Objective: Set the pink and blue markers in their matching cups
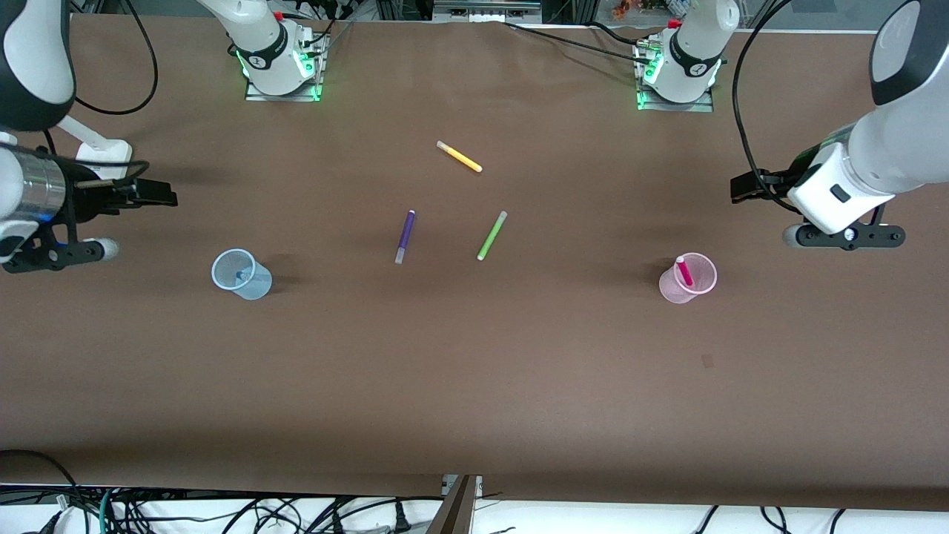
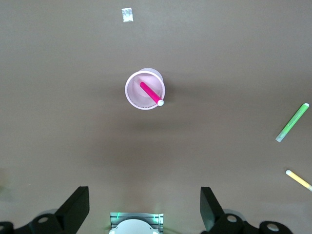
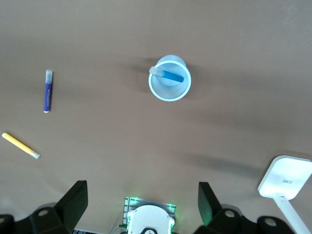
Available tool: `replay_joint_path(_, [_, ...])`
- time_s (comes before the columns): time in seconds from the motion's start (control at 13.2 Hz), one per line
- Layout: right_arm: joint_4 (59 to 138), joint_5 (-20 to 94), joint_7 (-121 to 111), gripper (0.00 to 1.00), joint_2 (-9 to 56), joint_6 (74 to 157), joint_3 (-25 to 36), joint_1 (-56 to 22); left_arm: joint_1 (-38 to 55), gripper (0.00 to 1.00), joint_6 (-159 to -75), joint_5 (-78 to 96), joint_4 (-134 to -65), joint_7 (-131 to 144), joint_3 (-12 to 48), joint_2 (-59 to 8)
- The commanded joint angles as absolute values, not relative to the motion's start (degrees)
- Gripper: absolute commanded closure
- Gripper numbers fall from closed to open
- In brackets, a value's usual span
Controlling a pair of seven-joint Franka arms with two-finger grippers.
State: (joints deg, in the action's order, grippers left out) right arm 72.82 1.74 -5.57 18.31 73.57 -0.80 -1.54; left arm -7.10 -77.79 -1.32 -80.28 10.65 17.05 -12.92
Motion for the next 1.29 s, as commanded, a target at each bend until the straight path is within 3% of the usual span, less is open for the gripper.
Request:
replay_joint_path(0.0, [83.37,0.44,-4.83,0.00,9.78,79.34,-1.41,-1.06,-6.33,0.00,-76.81,-2.29,-78.75,9.58,17.23,-13.01])
replay_joint_path(0.15, [87.26,0.35,-4.66,0.00,4.33,79.89,-1.41,-0.44,-3.89,0.00,-77.43,-2.37,-80.15,9.58,15.75,-10.39])
replay_joint_path(0.23, [88.67,0.35,-5.01,0.00,2.57,79.81,-1.41,-0.35,-0.82,0.00,-79.08,-2.29,-81.55,9.58,12.17,-9.41])
replay_joint_path(0.46, [89.12,0.35,-4.83,0.00,1.14,79.89,-1.14,-0.35,1.84,0.00,-89.09,-1.76,-93.21,9.49,8.18,-1.09])
replay_joint_path(0.61, [89.82,0.35,-4.05,0.00,1.14,79.37,-1.05,-0.35,3.86,0.00,-92.54,-1.58,-97.11,9.67,5.72,2.19])
replay_joint_path(1.06, [88.86,0.53,-3.08,0.00,2.19,79.01,-0.88,-0.26,4.39,0.00,-88.77,-1.85,-93.34,9.84,5.71,1.85])
replay_joint_path(1.21, [87.02,0.44,-3.43,0.00,3.16,78.84,-0.44,0.09,3.60,0.00,-87.11,-1.58,-90.02,9.84,5.71,-1.13])
